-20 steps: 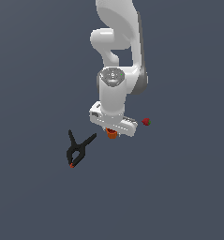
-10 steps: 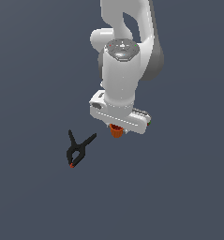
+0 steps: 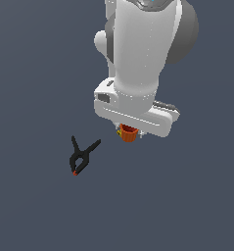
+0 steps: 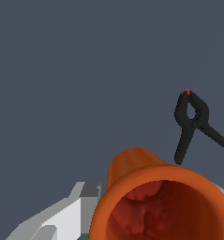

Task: Pick up a designated object from a clutter of objects.

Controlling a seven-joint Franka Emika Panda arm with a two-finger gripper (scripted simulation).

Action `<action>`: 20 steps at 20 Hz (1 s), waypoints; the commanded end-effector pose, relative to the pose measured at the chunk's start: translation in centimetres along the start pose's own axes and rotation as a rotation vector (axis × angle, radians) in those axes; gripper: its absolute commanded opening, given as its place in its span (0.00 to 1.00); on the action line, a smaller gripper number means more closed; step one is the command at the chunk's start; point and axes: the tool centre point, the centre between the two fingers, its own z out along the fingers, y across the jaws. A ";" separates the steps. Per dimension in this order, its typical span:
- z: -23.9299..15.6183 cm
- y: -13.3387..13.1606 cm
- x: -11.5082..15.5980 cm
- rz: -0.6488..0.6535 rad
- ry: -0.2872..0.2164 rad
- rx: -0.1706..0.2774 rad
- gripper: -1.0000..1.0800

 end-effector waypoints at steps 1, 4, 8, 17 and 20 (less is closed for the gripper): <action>-1.8 -0.7 0.7 0.000 0.000 0.000 0.00; -3.6 -1.4 1.4 0.000 0.000 0.000 0.00; -5.8 -2.4 2.4 0.000 0.000 0.000 0.00; -9.9 -4.1 4.2 0.000 0.000 0.000 0.00; -10.8 -4.5 4.6 0.000 -0.001 0.000 0.00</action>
